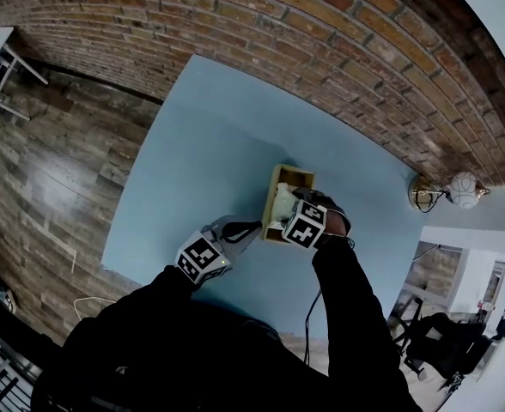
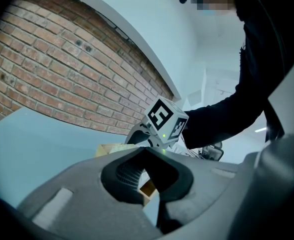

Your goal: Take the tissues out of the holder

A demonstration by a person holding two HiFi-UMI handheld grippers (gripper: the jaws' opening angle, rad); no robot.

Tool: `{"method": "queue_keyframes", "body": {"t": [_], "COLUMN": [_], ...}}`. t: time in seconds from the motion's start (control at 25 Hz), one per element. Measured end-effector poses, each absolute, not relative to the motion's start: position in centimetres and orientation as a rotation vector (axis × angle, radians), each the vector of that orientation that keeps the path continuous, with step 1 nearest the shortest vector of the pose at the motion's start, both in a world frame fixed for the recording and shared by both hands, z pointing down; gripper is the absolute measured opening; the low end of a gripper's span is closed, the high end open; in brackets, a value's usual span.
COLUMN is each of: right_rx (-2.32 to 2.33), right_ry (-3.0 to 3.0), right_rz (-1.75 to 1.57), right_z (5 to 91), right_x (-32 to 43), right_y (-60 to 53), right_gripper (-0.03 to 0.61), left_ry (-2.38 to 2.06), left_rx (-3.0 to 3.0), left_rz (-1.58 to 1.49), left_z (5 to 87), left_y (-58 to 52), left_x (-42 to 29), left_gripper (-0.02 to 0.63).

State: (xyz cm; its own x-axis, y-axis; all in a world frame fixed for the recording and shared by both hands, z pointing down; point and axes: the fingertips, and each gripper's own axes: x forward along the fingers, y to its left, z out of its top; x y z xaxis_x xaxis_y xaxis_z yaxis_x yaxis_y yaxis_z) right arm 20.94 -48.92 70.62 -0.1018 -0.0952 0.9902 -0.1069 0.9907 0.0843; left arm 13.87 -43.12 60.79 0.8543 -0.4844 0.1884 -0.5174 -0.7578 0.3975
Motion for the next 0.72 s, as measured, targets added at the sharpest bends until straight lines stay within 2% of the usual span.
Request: {"method": "queue_keyframes", "body": {"t": [0.72], "right_rx": [0.226], "right_ry": [-1.669], "right_rz": [-0.011], "right_z": [66.4], "right_x": [20.7], "right_y": [-46.2], "right_gripper": [0.359], "left_ry": [-0.719], "left_rx": [2.648], "left_rz": [0.093], "left_z": [58.0], "left_y": [-40.2], "left_x": [13.1], "left_gripper": [-0.006]}}
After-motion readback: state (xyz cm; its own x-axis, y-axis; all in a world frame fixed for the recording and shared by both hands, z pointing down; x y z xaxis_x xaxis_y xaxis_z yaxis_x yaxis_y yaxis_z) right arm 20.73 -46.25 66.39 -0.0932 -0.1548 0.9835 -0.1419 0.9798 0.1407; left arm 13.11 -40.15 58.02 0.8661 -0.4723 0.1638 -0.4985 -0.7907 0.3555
